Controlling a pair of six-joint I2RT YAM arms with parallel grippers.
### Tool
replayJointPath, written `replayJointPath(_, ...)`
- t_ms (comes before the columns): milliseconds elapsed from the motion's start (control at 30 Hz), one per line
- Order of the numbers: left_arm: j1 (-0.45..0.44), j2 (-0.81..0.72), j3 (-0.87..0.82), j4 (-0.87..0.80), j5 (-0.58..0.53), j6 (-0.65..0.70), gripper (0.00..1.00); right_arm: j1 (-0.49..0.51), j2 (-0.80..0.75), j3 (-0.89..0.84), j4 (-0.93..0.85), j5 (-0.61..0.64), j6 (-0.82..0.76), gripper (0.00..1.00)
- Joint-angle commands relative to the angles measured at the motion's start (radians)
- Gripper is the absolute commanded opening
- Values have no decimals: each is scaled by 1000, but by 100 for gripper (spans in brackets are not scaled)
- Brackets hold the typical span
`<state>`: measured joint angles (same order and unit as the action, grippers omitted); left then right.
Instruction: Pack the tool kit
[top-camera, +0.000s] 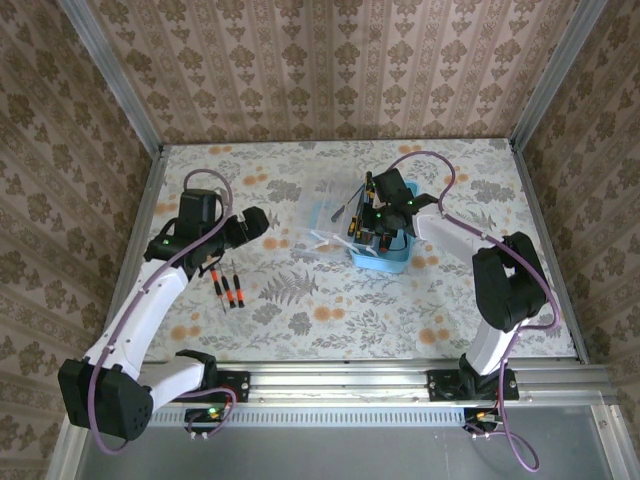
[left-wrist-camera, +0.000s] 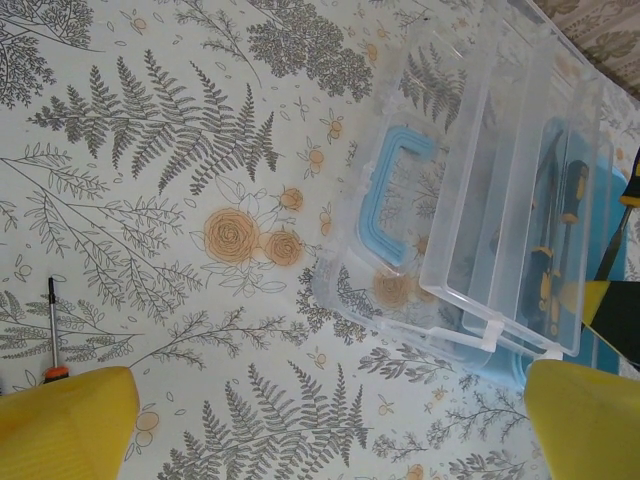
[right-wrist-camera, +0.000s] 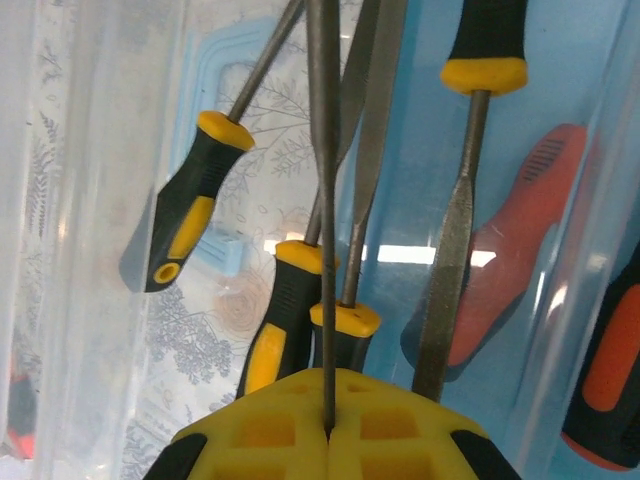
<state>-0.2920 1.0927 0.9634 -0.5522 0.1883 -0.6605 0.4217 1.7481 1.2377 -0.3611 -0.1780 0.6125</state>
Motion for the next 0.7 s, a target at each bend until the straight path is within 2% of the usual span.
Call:
replayJointPath(0, 14, -16, 11, 12, 34, 16, 100, -6, 21, 41, -62, 27, -15, 7)
replayJointPath(100, 19, -13, 7, 17, 41, 15, 100, -4, 19, 54, -91, 30, -25, 19)
replayJointPath(500, 26, -20, 26, 4, 30, 19, 100, -4, -90, 76, -148, 83, -59, 29)
replayJointPath(667, 31, -33, 16, -66, -80, 33, 100, -4, -204, 51, -156, 113, -75, 31)
